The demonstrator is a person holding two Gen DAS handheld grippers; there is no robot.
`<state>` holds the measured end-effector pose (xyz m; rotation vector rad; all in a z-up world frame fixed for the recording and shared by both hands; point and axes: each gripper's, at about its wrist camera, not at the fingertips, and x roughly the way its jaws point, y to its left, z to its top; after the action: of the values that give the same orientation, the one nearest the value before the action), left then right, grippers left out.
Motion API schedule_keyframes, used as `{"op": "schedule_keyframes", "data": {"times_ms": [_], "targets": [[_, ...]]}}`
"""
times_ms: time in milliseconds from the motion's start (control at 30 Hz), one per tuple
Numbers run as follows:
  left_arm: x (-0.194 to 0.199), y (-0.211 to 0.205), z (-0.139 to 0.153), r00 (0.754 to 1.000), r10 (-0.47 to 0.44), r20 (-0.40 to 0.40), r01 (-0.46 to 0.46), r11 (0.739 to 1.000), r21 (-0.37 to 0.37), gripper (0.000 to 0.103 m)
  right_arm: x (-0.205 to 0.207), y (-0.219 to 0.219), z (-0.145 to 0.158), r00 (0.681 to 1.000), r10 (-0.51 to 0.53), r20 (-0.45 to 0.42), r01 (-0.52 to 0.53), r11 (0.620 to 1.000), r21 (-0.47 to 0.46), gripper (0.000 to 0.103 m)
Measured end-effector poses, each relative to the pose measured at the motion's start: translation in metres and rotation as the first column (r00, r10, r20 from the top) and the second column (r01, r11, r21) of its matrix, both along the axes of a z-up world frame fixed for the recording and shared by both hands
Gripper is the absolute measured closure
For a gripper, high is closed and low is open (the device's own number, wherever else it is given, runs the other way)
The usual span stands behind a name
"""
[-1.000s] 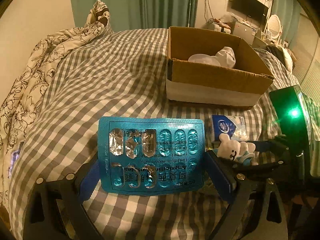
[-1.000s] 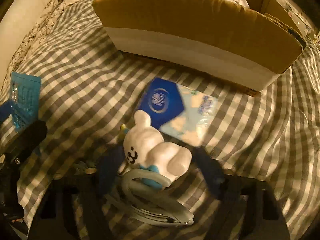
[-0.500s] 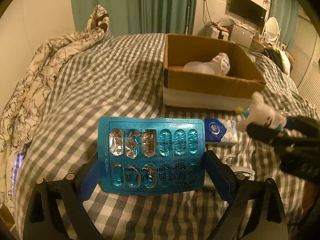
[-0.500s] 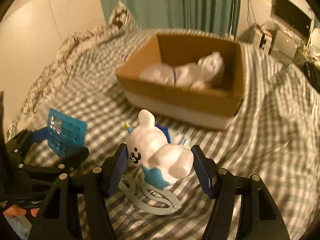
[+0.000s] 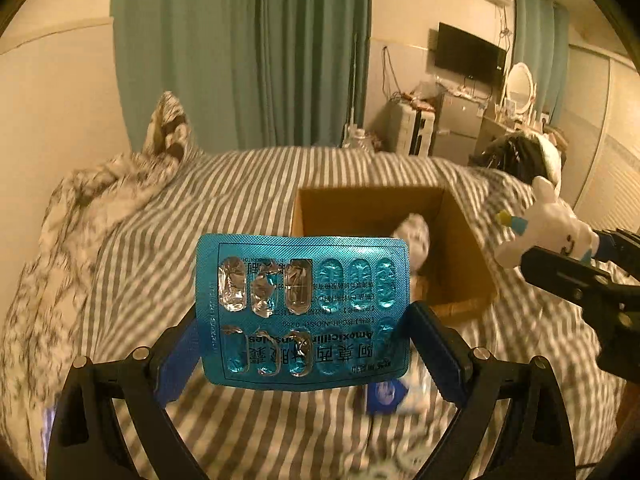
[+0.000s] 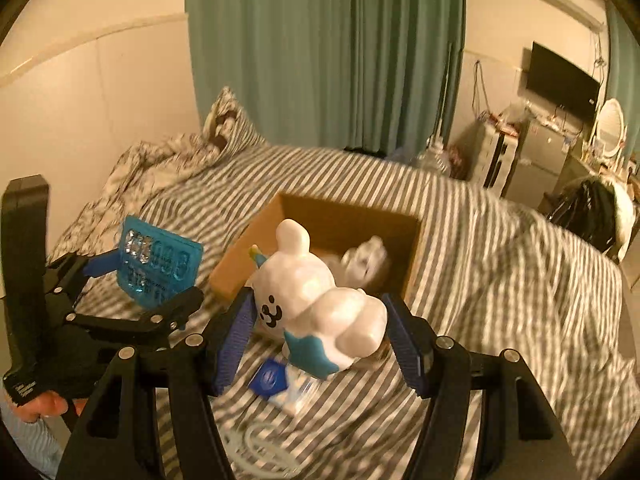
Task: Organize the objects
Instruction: 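Carry the blister pack and bunny into the box and open both tools, then grasp the grey-green plastic hanger with the right tool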
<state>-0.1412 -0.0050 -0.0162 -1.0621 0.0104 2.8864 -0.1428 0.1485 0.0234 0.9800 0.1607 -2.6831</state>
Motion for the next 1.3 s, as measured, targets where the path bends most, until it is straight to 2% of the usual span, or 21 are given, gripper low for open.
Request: {"op": "schedule_keyframes", "data": {"times_ms": [200,333,467,533,600,700,833,900,1033,1300], "targets": [[-0.055,0.009,0.012,1.000,-0.009,-0.020,0.009,1.000,0.010,0.005,-0.038,0.007,0.018,0.999,-0.016,-0.041,0.016,1.000,-0.003,0.039],[-0.087,0.021,0.005,0.999,-0.034,-0.023,0.034,0.999,-0.011,0.005,-0.070,0.008,0.015,0.999,-0.016,-0.040,0.016,1.000,0.000,0.039],[-0.111,0.028,-0.012,0.997,-0.071,-0.006,0.071,0.997,-0.024,0.005,-0.106,0.008,-0.003,1.000,-0.015,-0.011,0.015,1.000,0.002,0.039],[-0.121,0.032,-0.023,0.994,-0.104,0.016,0.104,0.995,-0.008,0.005,-0.117,0.009,-0.014,1.000,-0.010,0.011,0.010,1.000,-0.010,0.039],[-0.126,0.034,-0.030,0.992,-0.126,0.027,0.126,0.992,-0.001,0.004,-0.127,0.011,-0.026,0.999,0.006,0.035,-0.005,0.999,-0.043,0.039],[-0.128,0.039,-0.037,0.990,-0.140,0.024,0.140,0.990,-0.029,0.003,-0.134,0.019,-0.038,0.998,0.006,0.061,-0.001,0.997,-0.082,0.037],[-0.125,0.044,-0.038,0.991,-0.130,0.018,0.131,0.990,-0.048,0.000,-0.127,0.030,-0.033,1.000,-0.009,0.026,0.012,0.994,-0.104,0.022],[-0.122,0.044,-0.034,0.993,-0.116,0.026,0.117,0.992,-0.043,0.000,-0.120,0.037,-0.022,1.000,-0.020,0.004,0.021,0.993,-0.120,0.019],[-0.109,0.042,-0.014,0.995,-0.096,0.018,0.096,0.995,-0.033,0.000,-0.099,0.045,0.001,0.999,-0.032,-0.032,0.027,0.992,-0.121,0.018],[-0.058,0.028,0.034,0.999,-0.042,-0.010,0.041,0.998,-0.049,0.000,-0.036,0.055,0.045,0.993,-0.028,-0.111,0.022,0.998,-0.058,0.017]]}}
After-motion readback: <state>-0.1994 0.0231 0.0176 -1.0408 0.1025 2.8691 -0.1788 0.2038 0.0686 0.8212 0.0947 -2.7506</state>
